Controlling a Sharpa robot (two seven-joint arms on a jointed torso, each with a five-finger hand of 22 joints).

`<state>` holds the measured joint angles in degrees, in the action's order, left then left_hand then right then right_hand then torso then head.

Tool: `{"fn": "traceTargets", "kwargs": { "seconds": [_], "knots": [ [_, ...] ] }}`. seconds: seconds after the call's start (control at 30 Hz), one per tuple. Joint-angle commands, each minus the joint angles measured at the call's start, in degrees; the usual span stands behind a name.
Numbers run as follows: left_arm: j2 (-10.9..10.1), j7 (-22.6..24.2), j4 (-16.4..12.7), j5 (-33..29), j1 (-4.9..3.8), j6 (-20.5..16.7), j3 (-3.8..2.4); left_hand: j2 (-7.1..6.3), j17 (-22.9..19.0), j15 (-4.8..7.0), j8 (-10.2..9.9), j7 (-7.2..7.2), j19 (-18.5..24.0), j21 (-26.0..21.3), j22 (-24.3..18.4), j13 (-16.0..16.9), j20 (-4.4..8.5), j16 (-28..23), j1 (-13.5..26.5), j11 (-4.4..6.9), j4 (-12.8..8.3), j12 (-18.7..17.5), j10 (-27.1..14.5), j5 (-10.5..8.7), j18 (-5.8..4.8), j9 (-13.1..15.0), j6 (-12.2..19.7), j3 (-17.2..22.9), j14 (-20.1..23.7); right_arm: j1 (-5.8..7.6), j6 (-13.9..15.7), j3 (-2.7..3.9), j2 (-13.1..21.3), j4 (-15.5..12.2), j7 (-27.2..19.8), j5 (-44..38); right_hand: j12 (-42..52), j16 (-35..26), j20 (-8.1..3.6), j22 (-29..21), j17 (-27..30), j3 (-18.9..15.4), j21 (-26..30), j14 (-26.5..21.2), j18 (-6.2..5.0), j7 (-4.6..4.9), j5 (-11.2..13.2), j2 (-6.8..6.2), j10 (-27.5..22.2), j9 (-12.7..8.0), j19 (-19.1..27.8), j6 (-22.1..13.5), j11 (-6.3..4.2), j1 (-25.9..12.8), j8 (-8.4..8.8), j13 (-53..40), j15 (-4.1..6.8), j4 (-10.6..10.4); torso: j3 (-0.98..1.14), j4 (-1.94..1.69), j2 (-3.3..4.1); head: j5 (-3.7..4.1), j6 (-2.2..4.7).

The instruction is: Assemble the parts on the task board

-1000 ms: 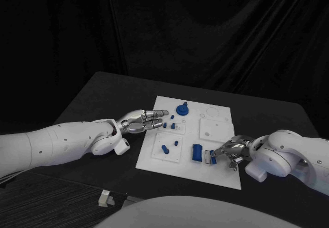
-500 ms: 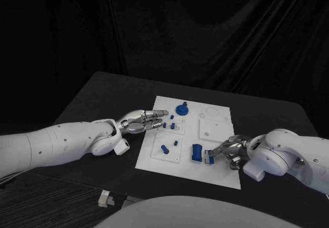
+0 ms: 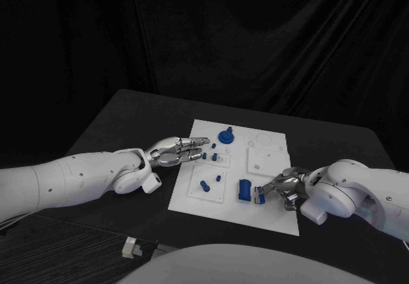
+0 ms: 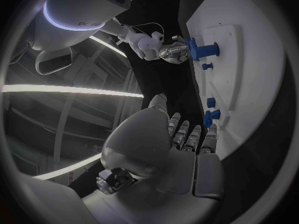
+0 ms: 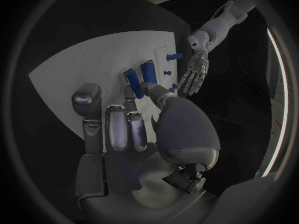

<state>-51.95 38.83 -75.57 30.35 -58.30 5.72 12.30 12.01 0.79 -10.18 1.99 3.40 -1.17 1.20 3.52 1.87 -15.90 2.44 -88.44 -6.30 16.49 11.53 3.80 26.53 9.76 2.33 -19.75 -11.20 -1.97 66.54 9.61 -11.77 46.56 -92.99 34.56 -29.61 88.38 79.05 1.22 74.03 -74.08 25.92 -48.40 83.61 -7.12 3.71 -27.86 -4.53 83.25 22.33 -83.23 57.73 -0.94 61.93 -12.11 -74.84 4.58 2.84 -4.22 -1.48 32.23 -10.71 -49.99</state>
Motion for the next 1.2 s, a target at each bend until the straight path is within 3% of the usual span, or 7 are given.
{"fn": "traceTargets", "kwargs": {
  "seconds": [0.03, 0.2, 0.33, 0.63, 1.2],
  "knots": [
    [0.1, 8.8, 0.0, -0.4, 0.08, 0.8, -0.06, 0.20, 0.1, -0.70, 0.2, 0.41, -0.1, -0.2, 0.2, 0.0, -0.38, 0.9, -0.5, -0.44, -0.5, 0.8, -0.2, 1.14, -0.19, -0.2, 0.0, 0.3, 0.0, 0.00, -0.4, -0.04, -0.2, 0.1, 1.1, -1.1, 0.9, 1.1, -0.19, 7.5, -2.0, 2.3, -0.5, 3.9, 0.66, -0.73, -1.3, 1.40, 6.2, 2.7, -0.4, 1.8, -0.55, -1.8, -3.68, -14.4, 0.57, -0.4, -0.01, 0.04, 0.00, -0.09, -0.01],
    [0.2, 8.7, 0.0, -0.4, 0.08, 1.0, -0.06, 0.23, 0.1, -0.91, 0.2, 0.79, -0.1, -0.1, 0.2, 0.0, -0.45, 0.9, -0.6, -0.24, -0.5, 0.7, -0.2, 1.15, -0.27, -0.2, -0.2, 0.5, 0.0, -0.02, -0.7, -0.04, -0.4, 0.2, 1.1, -1.7, 0.9, 1.1, -0.19, 7.5, -1.9, 2.0, -0.4, 3.8, 0.64, -0.73, -1.0, 1.47, 6.2, 2.8, -0.3, 1.7, -0.55, -1.8, -3.67, -14.3, 0.57, -0.4, -0.01, 0.03, 0.01, -0.13, -0.01],
    [0.2, 8.6, 0.0, -0.4, 0.09, 1.1, -0.06, 0.22, 0.1, -0.98, 0.2, 0.98, -0.1, -0.1, 0.2, 0.0, -0.48, 1.0, -0.6, -0.13, -0.5, 0.7, -0.2, 1.14, -0.31, -0.1, -0.3, 0.5, 0.0, -0.04, -1.2, -0.04, -0.5, 0.3, 1.2, -2.5, 0.8, 1.1, -0.16, 7.4, -1.9, 1.1, -0.4, 3.8, 0.60, -0.75, 0.6, 1.90, 6.1, 3.0, -0.1, 1.4, -0.55, -1.8, -3.77, -14.3, 0.56, -0.7, -0.01, 0.01, 0.01, -0.13, -0.01],
    [0.1, 8.5, -0.1, -0.4, 0.09, 1.3, -0.06, 0.21, 0.2, -1.12, 0.2, 1.29, -0.1, -0.1, 0.2, 0.0, -0.53, 1.1, -0.7, 0.02, -0.5, 0.7, -0.2, 1.15, -0.39, -0.1, -0.4, 0.6, -0.1, -0.09, -2.0, -0.04, -0.3, 0.0, 1.4, -3.9, 0.7, 0.8, -0.15, 7.2, -1.5, 0.9, 0.6, 3.7, 0.42, -0.74, 0.9, 2.00, 6.0, 3.1, 0.2, 1.2, -0.54, -1.6, -3.73, -14.1, 0.56, -0.6, -0.01, 0.04, 0.00, -0.35, -0.01],
    [0.0, 8.9, -0.1, -0.4, 0.15, 1.2, -0.06, 0.21, 0.1, -1.05, 0.2, 1.42, -0.2, -0.1, 0.2, 0.0, -0.51, 0.9, -0.9, -0.08, -0.5, 0.8, -0.2, 1.22, -0.45, -0.1, -0.6, 0.8, 0.1, -0.13, 1.5, -0.05, 2.4, -2.8, 0.7, -4.2, 0.9, 0.9, -0.16, 7.1, -1.7, 0.5, 0.6, 3.7, 0.38, -0.79, 0.6, 1.86, 6.2, 3.3, 0.3, 1.2, -0.59, -1.0, -3.90, -14.4, 0.58, 0.0, -0.01, 0.06, -0.01, -0.41, -0.01]
  ]
}}
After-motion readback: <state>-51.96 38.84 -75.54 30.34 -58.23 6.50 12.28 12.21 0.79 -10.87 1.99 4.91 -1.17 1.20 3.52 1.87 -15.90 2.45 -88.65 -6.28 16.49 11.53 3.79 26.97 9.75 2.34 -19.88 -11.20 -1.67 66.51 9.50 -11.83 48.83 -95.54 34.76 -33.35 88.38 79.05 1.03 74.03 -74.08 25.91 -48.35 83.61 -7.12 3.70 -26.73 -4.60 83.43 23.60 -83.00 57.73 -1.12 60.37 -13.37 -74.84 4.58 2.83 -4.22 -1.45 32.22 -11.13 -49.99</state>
